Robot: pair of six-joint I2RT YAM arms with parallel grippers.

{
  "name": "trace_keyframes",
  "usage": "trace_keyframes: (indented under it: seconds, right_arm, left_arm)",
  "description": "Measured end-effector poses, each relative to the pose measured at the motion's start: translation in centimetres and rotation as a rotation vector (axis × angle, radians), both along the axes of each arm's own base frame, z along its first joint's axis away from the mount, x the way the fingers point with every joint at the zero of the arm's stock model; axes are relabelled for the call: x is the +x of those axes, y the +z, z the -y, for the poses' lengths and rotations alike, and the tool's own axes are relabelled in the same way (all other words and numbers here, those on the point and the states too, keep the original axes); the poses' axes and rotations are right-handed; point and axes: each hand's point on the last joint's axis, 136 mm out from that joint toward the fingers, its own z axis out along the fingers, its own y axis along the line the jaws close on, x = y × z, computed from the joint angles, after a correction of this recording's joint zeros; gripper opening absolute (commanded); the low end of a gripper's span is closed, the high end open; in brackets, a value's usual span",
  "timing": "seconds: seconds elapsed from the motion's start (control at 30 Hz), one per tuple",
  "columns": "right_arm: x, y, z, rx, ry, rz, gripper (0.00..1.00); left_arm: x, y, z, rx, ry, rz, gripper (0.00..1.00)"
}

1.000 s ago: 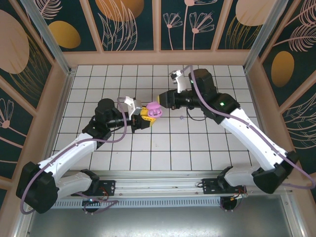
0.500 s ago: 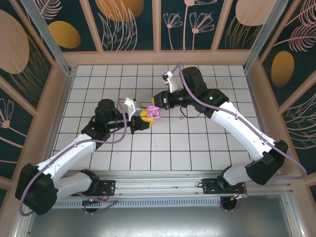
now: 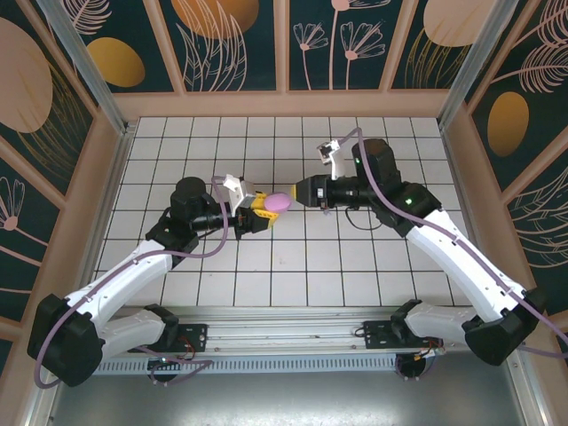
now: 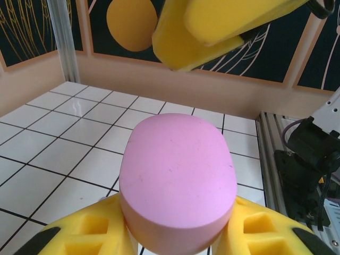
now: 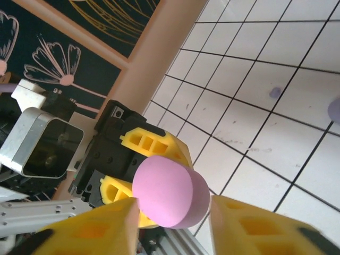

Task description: Insert the wireless bluetooth earbuds into the charging case

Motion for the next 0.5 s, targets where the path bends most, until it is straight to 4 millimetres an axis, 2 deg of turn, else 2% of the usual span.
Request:
trace_keyframes:
  seconds: [0.1,0.3,0.4,0.5]
  right_arm:
    - [0.1,-1.1,-0.3,0.031,-0.009,-0.048,0.56]
    - [-0.2,-2.6,-1.3,0.101,0.01,-0.138,0.58]
    - [-0.2,-2.5,-2.0,0.141,0.031,-0.168,0.57]
    - [-0.2,-2.3,-2.7,0.183,0.059,-0.195,0.5]
  left_arm:
    - [0.1,0.1,0.0,-0.001,0.008,0.003,0.01]
    - [0.1,0.5,-0.2,-0.008,0.018,0.013,0.01]
    - [0.0,0.9,-0.2,-0.017,0.02,0.018,0.01]
    - [0.0,1.1,-0.3,-0.023,0.021,0.023,0.01]
